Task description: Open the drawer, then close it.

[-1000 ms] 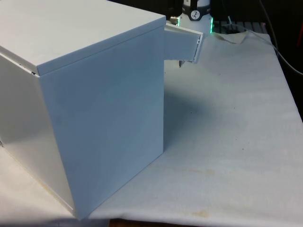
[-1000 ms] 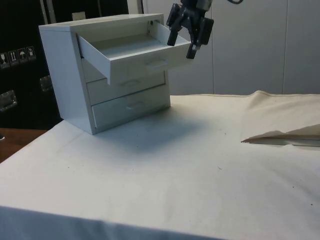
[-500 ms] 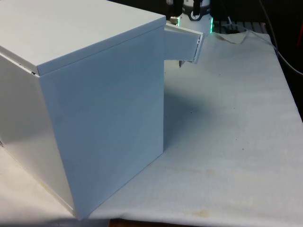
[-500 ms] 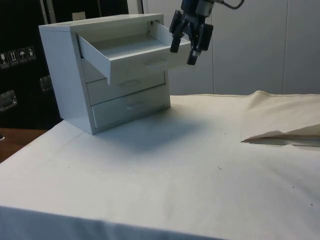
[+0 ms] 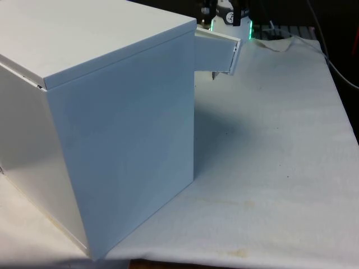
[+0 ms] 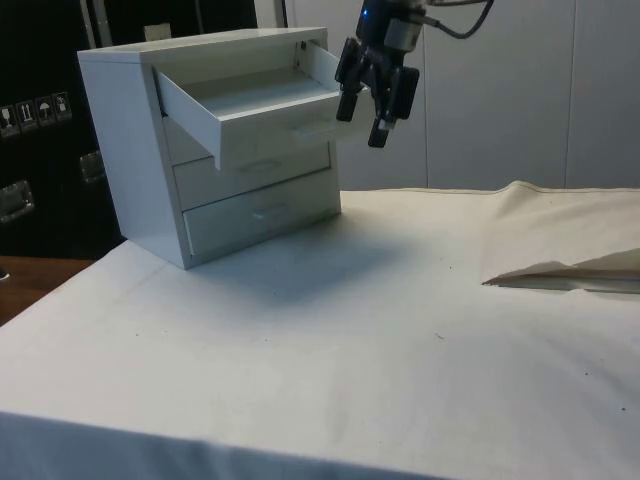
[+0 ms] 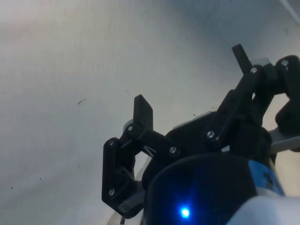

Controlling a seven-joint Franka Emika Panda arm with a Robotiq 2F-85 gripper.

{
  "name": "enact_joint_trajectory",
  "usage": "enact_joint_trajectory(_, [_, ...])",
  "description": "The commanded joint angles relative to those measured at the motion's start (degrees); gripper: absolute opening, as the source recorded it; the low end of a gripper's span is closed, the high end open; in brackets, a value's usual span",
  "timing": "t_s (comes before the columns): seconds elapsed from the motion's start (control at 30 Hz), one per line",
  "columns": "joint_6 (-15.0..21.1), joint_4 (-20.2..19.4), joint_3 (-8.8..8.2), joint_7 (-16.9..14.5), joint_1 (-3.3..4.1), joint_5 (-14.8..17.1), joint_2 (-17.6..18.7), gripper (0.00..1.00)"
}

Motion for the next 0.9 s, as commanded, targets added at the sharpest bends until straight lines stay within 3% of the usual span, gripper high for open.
enact_joint_trajectory(0.0, [0.7,0.3,0.34,0.5,-0.17,-0.3,0.7,1.00])
enact_joint_trajectory(0.7, [1.0,0.6,0.06,0.0,0.06,0.1,1.3,1.00])
enact_joint_trajectory(0.77, [1.0,0.6,0.06,0.0,0.06,0.1,1.4,0.98])
enact_joint_trajectory(0.87, [1.0,0.6,0.06,0.0,0.06,0.1,1.4,0.84])
